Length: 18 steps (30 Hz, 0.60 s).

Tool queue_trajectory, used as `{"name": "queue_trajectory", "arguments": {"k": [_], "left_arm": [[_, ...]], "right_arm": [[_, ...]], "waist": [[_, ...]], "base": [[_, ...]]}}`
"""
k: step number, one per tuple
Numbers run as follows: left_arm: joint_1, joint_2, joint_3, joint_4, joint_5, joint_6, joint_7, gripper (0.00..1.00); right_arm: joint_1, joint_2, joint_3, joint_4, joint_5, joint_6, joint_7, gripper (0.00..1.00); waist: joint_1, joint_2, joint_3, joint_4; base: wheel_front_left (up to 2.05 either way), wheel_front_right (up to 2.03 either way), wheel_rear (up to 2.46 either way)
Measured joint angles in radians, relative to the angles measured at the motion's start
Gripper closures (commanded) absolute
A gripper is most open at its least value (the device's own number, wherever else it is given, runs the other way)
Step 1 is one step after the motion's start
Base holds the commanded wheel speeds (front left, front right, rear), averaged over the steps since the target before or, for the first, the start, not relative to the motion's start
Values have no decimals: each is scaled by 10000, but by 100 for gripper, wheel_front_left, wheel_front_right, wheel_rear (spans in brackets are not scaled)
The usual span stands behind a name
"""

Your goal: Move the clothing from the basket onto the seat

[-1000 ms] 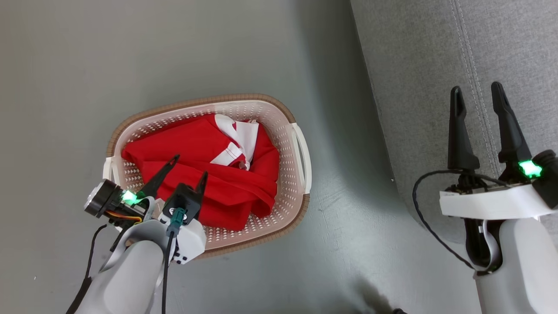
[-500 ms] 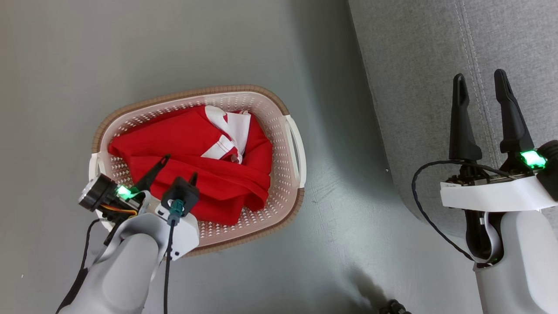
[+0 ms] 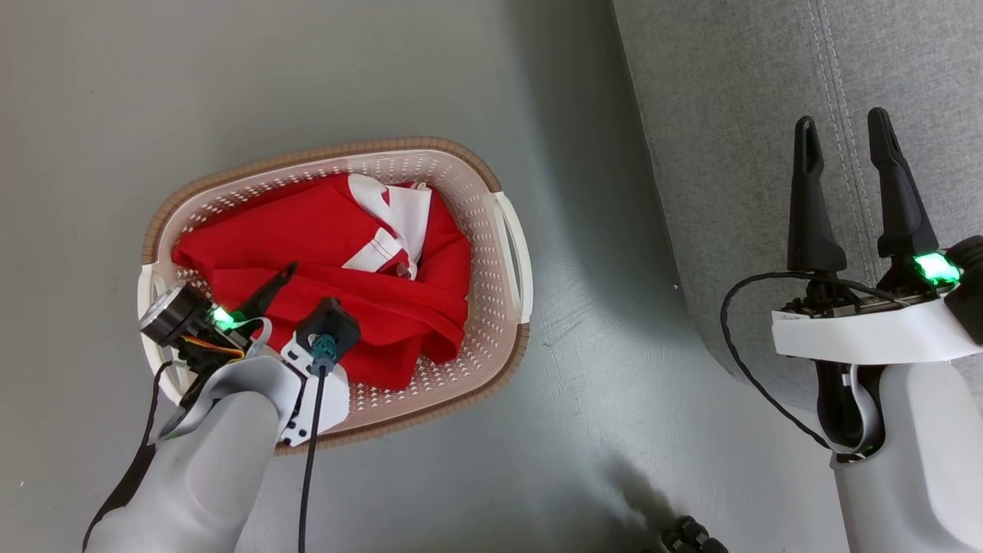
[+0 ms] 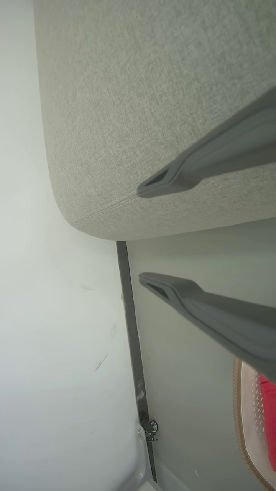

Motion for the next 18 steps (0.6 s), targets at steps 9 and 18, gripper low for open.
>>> {"name": "queue_trajectory", "arguments": {"k": [9,18], "left_arm": [[-380,6,-161,420,215,12,349,0],[-672,132,-224,1014,453,105,968,0]], "right_arm": [[-8,0,56,2,33,0,0,0],[-177,0,107,2,71,0,0,0]], "waist": [[0,0,147,-54],[0,0,263,-79]], "base": [[0,0,0],[0,0,0]]}}
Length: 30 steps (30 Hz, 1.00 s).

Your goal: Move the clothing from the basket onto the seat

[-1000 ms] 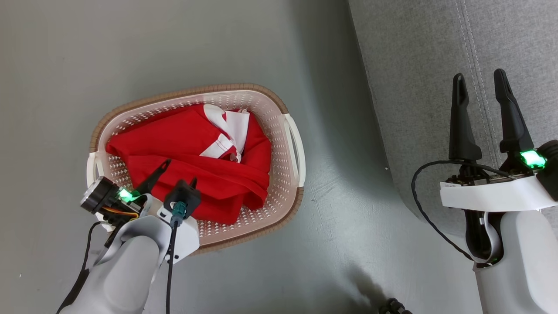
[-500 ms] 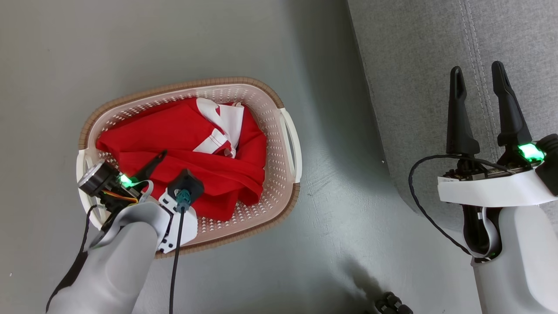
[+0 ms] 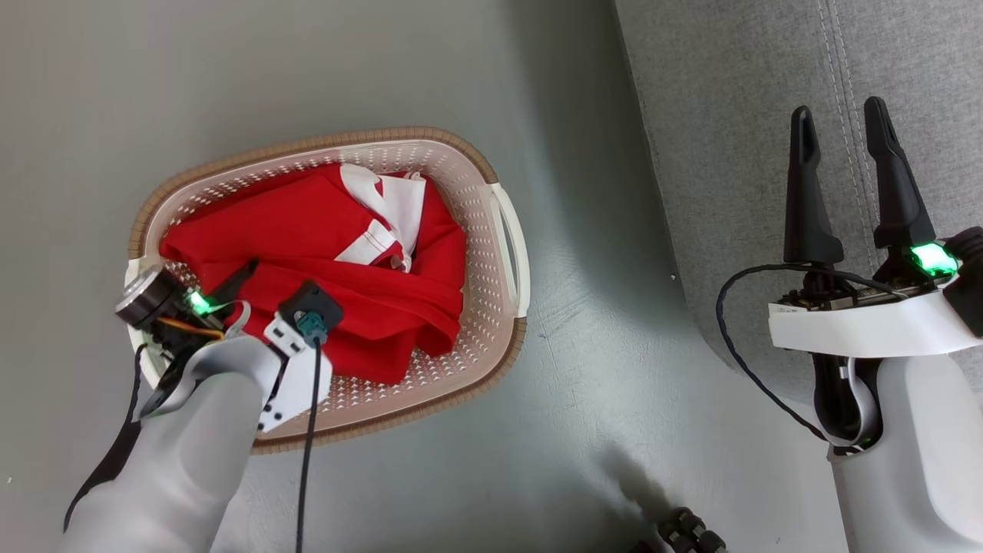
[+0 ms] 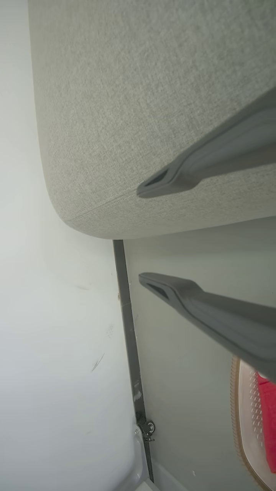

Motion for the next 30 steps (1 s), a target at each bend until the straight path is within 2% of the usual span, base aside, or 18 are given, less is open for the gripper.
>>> {"name": "queue_trajectory", "arguments": {"k": [6,22,30], "left_arm": [[-267,-219,-40,77,46,163,205,0],[-593,-324,-63,548,79,297,445,0],[-725,-261,-107,997,161,368,905,0]], "right_arm": [[-1,0,10,4,2,0,0,0],[-2,0,19,-2,4,0,-2,0],[-2,0,33,-10,4,0,-2,0]], "waist": [[0,-1,56,-23],[0,0,278,-98],[0,0,404,-141]], "base": [[0,0,0],[0,0,0],[0,0,0]]}}
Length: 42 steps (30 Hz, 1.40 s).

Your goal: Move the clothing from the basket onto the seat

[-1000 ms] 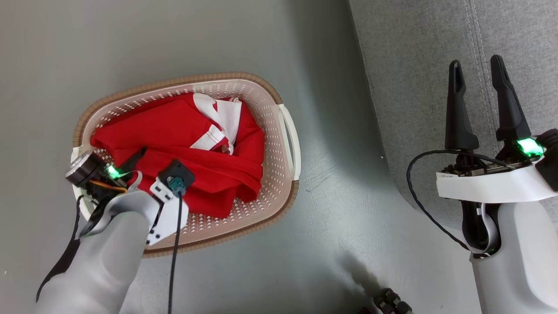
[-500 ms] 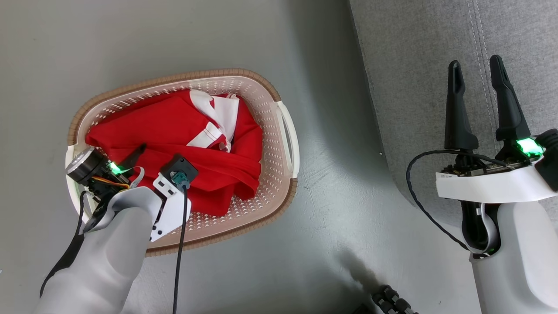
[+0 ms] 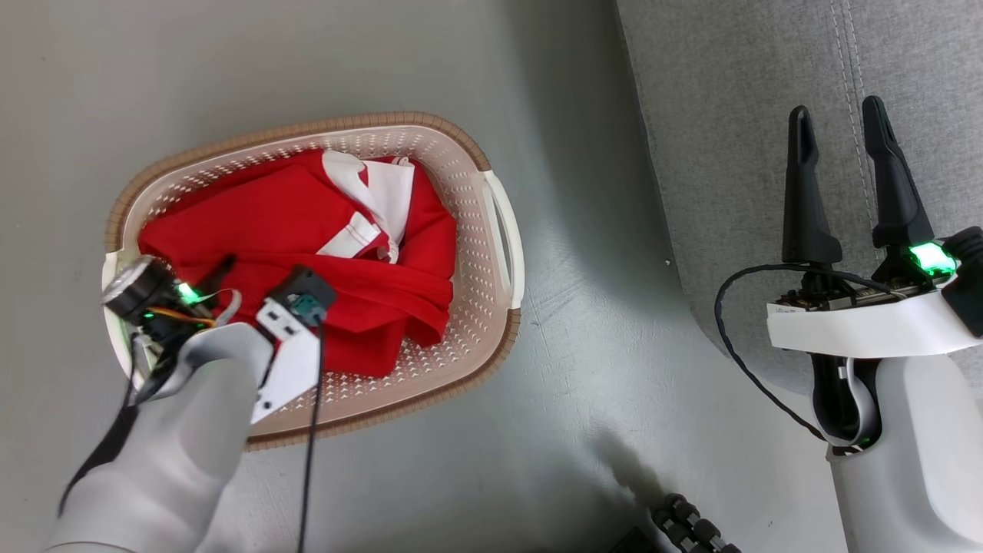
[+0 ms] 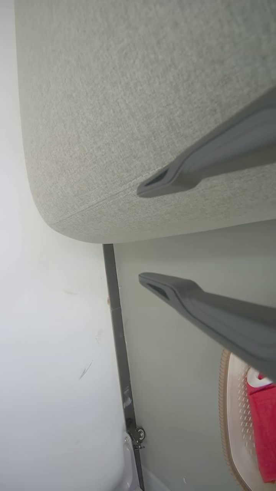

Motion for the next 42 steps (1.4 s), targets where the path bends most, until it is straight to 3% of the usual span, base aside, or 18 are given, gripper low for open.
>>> {"name": "queue_trajectory", "arguments": {"k": [6,7,9,10,11,15,19,20,28,42], "left_arm": [[-1,238,-2,345,0,-46,123,0],[-1,236,-2,368,-2,-58,123,7],[-4,280,8,433,-17,-127,105,32],[-9,284,8,460,-31,-130,73,32],[-25,234,-8,462,-31,-128,73,56],[-75,-134,-75,322,-33,-123,-77,72],[-217,-159,-90,293,-35,-130,-265,88],[-217,-128,-90,309,-36,-130,-267,98],[-215,-418,13,313,-222,-102,-336,100],[-161,-472,869,-77,-1197,401,-1513,100]], "right_arm": [[-7,0,40,-6,0,0,0,0],[-7,0,42,-4,8,0,0,0],[-11,0,77,-6,25,0,0,0],[-11,0,82,-6,27,0,0,0],[-12,0,82,-4,35,0,0,0],[-12,0,77,4,102,0,0,0],[-12,0,75,6,102,0,0,0],[-12,0,67,6,102,0,0,0],[-12,0,10,25,100,0,0,0],[-11,0,-38,61,79,0,0,0]], "waist": [[0,0,63,-2],[0,0,66,-3],[0,0,74,-9],[0,0,80,-15],[0,0,79,-18],[0,0,57,-25],[0,0,55,-45],[0,0,52,-48],[0,0,-37,13],[0,0,-344,310]], "base": [[0,0,0],[0,0,0],[0,0,0],[0,0,0],[0,0,0],[0,0,0],[0,0,0],[0,0,0],[0,0,0],[0,0,0]]}}
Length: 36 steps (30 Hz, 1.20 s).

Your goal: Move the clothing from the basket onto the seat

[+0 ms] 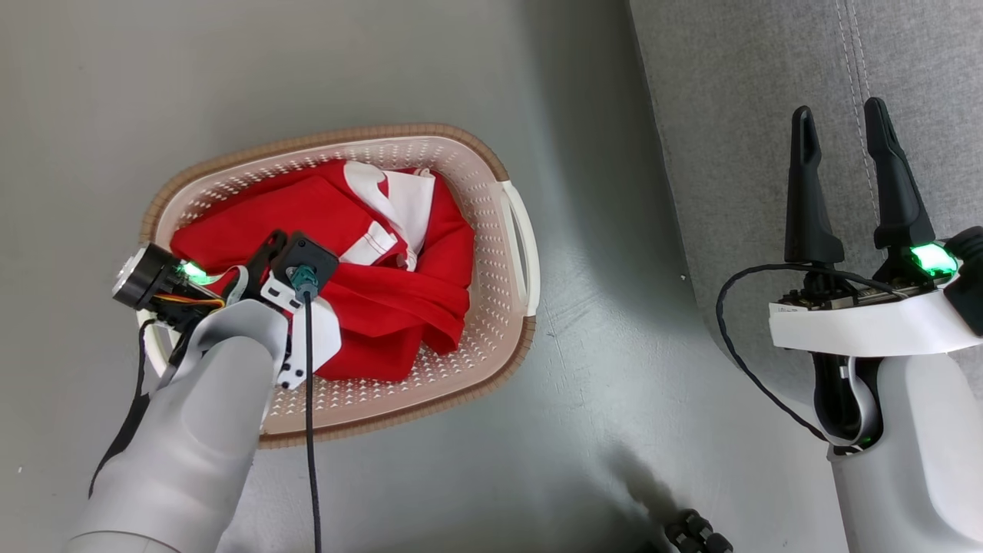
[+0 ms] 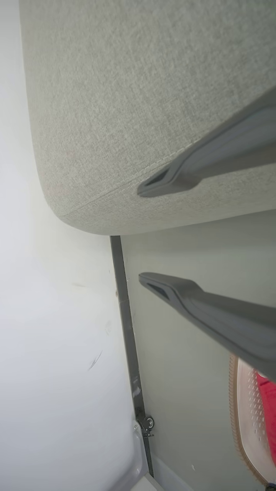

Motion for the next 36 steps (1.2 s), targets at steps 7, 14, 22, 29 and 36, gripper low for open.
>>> {"name": "queue_trajectory", "arguments": {"k": [7,14,22,29,36], "left_arm": [[295,-127,518,-416,-593,290,-930,100],[408,-447,949,-1083,-1133,533,-1212,100],[425,-614,1398,-2196,-1666,828,-1277,89],[623,-640,1743,-3898,-2079,1078,-1348,1],[1335,-591,2268,-5361,-2644,1260,-1348,0]], "right_arm": [[6,0,-73,138,-98,0,0,0],[7,-4,-240,151,-249,0,0,0],[5,-15,-305,148,-408,0,0,0],[-1,-29,-431,117,-625,0,0,0],[-4,-36,-596,111,-972,0,-2,0]], "waist": [[0,0,-226,184],[0,0,-429,350],[0,0,-753,606],[0,0,-1083,836],[0,0,-1478,1041]], "base": [[0,0,0],[0,0,0],[0,0,0],[0,0,0],[0,0,0]]}}
